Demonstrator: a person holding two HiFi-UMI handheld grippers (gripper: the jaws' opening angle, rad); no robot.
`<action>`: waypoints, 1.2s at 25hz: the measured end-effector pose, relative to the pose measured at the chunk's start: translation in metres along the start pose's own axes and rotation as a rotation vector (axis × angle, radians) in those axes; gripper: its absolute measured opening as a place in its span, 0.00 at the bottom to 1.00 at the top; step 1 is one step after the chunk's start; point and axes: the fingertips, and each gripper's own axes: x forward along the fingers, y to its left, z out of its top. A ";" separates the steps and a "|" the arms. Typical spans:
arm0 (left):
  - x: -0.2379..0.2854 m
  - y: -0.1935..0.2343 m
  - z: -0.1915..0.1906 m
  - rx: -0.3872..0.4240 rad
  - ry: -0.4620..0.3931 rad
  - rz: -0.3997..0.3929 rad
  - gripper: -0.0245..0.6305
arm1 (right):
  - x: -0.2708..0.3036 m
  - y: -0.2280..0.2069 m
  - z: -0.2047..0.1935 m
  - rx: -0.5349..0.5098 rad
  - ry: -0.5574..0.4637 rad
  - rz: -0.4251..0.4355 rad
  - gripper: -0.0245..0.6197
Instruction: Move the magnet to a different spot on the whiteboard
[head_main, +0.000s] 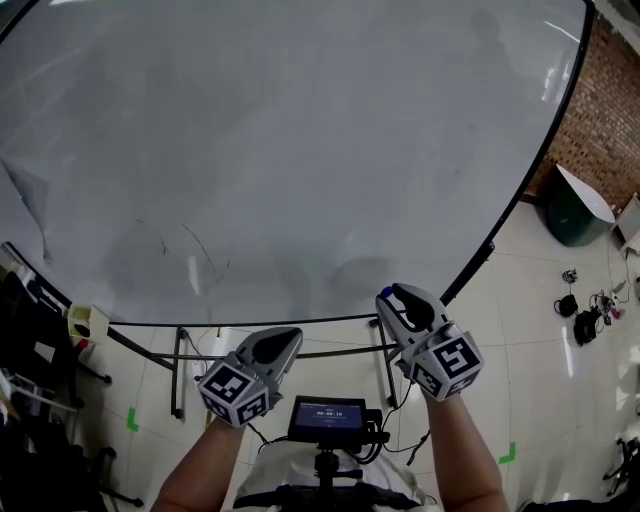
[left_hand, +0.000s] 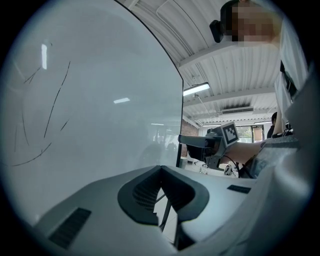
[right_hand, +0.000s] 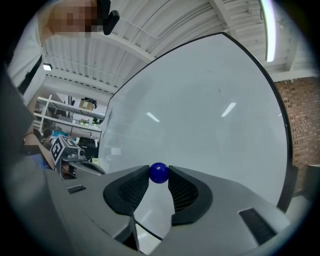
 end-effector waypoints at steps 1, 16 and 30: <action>-0.001 0.004 0.000 -0.001 -0.002 -0.002 0.09 | 0.005 -0.001 0.002 0.011 -0.001 -0.007 0.27; -0.008 0.025 0.004 -0.002 -0.006 -0.051 0.09 | 0.063 -0.023 0.030 -0.240 0.115 -0.239 0.27; -0.010 0.043 0.003 -0.003 -0.015 -0.055 0.09 | 0.085 -0.041 0.035 -0.190 0.098 -0.364 0.27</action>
